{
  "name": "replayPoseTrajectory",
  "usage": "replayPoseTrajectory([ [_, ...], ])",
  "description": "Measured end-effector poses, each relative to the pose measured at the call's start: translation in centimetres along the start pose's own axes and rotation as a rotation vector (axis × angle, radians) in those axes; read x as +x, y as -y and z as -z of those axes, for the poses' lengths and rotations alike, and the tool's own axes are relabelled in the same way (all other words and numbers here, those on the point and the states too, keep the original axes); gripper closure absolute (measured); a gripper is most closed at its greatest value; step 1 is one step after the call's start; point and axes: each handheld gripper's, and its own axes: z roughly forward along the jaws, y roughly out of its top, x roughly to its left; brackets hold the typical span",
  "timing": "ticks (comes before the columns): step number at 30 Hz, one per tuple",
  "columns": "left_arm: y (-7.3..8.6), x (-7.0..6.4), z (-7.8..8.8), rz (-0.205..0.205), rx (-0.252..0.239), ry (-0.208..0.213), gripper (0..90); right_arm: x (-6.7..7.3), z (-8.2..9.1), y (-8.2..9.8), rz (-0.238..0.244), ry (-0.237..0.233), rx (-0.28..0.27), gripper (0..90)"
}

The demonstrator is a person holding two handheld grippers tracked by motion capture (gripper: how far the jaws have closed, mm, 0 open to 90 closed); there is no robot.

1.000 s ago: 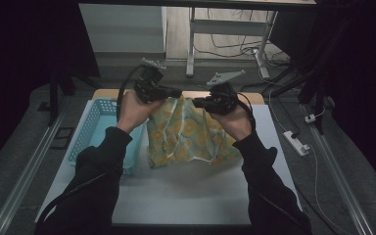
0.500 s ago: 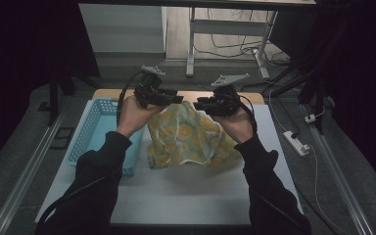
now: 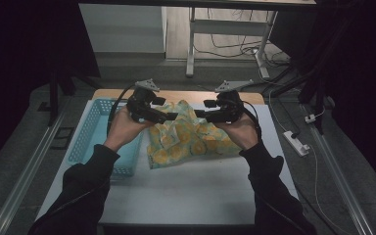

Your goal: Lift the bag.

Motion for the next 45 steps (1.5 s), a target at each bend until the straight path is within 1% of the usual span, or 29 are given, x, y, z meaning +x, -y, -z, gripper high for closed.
replayPoseTrajectory([
  [1,0.3,-0.2,0.0,-0.005,0.007,-0.004,17.2,0.1,0.0,0.2,0.002,0.001,-0.006,40.3],
  [5,1.7,-0.6,0.0,0.007,0.017,0.003,11.2,0.5,0.2,0.8,-0.006,0.001,-0.015,35.7],
  [6,2.0,-0.7,0.0,0.017,0.013,0.008,9.9,0.5,0.2,1.1,-0.009,0.0,-0.017,34.3],
  [9,3.1,-0.9,0.0,0.031,0.02,0.011,6.9,0.6,0.2,1.8,-0.017,0.003,-0.022,30.9],
  [12,4.2,-0.9,0.0,0.048,0.018,0.024,4.0,0.7,0.1,2.6,-0.024,0.007,-0.013,25.8],
  [15,5.3,-0.8,0.1,0.071,0.004,0.045,1.4,0.9,0.0,3.4,-0.033,0.009,-0.003,19.3],
  [16,5.6,-0.8,0.2,0.077,-0.001,0.046,0.2,1.0,0.0,3.7,-0.034,0.014,-0.002,16.4],
  [17,6.1,-0.8,0.3,0.085,-0.009,0.049,0.0,1.1,-0.1,3.9,-0.034,0.018,-0.001,14.3],
  [19,6.7,-0.8,0.5,0.098,-0.013,0.07,0.0,1.4,-0.1,4.5,-0.036,0.02,0.0,11.5],
  [20,7.1,-0.8,0.6,0.101,-0.016,0.071,0.0,1.5,-0.1,4.8,-0.039,0.021,0.0,10.2],
  [22,7.7,-0.9,0.9,0.099,-0.018,0.065,0.0,1.6,0.0,5.4,-0.043,0.024,0.003,9.0],
  [24,8.4,-1.1,1.2,0.108,-0.016,0.065,0.0,1.8,0.1,5.9,-0.05,0.029,0.002,7.9],
  [26,9.0,-1.2,1.6,0.119,-0.019,0.067,0.0,2.0,0.3,6.4,-0.055,0.023,0.003,5.4],
  [30,10.4,-1.7,2.5,0.137,-0.035,0.067,0.0,2.5,0.7,7.5,-0.045,0.047,0.002,2.3],
  [32,11.1,-2.0,2.9,0.14,-0.037,0.065,0.0,2.7,0.9,8.0,-0.045,0.05,0.001,0.9],
  [35,12.2,-2.5,3.4,0.141,-0.028,0.055,0.0,3.1,1.3,8.8,-0.042,0.057,0.007,0.1],
  [39,13.7,-3.2,4.1,0.151,-0.039,0.048,0.0,3.7,1.8,10.0,-0.047,0.064,0.003,0.0],
  [43,15.1,-3.9,4.6,0.163,-0.031,0.047,0.0,4.2,2.3,11.4,-0.059,0.083,-0.008,0.0],
  [45,15.8,-4.3,4.8,0.167,-0.021,0.044,0.0,4.3,2.4,12.0,-0.059,0.09,0.001,0.0],
])
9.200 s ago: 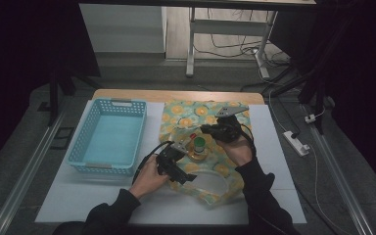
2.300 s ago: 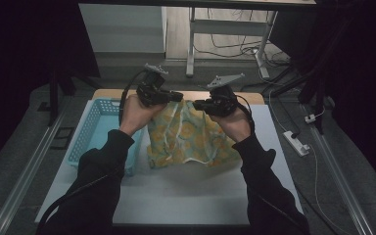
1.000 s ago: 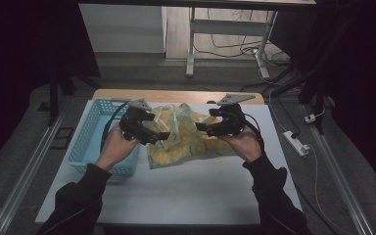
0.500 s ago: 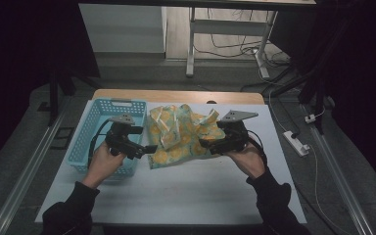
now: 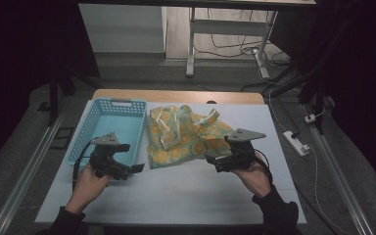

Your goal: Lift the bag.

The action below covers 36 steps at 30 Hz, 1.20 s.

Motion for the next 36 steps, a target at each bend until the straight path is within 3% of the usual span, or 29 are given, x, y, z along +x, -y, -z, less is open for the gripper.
replayPoseTrajectory([
  [16,6.3,-1.6,2.7,0.063,-0.036,-0.109,0.0,0.7,2.8,4.8,-0.024,0.018,0.024,0.0],
  [25,9.4,-1.5,4.3,0.111,-0.046,-0.172,0.0,0.7,5.0,7.6,-0.057,0.055,0.037,0.0],
  [36,12.8,-0.6,5.0,0.177,-0.007,-0.235,0.0,0.2,6.7,11.2,-0.097,0.134,0.1,0.0],
])
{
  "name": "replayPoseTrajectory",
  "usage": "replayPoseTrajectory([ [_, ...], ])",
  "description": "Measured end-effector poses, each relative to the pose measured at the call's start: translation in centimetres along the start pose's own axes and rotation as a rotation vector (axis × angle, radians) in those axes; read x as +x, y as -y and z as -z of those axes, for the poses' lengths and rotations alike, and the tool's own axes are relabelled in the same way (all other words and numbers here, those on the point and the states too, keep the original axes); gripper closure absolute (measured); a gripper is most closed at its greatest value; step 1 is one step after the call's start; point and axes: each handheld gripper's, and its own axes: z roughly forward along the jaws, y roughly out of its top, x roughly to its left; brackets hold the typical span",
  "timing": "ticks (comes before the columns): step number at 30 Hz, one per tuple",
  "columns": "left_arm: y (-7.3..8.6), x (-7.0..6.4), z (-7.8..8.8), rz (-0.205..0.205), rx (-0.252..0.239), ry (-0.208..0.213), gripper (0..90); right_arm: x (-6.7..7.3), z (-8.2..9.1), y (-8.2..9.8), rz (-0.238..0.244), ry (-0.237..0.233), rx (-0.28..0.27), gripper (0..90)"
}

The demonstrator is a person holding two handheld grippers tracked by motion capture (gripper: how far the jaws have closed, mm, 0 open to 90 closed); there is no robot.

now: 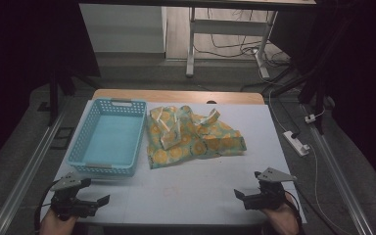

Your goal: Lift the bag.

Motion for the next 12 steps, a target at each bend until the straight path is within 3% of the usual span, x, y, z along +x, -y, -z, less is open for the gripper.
replayPoseTrajectory([
  [3,0.2,0.1,0.3,0.017,-0.009,-0.007,0.0,-0.2,0.2,0.8,-0.02,0.01,0.02,0.0],
  [6,0.4,0.1,0.3,0.02,0.012,-0.032,0.0,-0.3,0.4,1.3,-0.033,0.021,0.034,0.0],
  [12,0.2,0.2,0.1,0.027,0.03,-0.025,0.0,-0.7,0.3,1.3,-0.058,0.006,0.041,0.0],
])
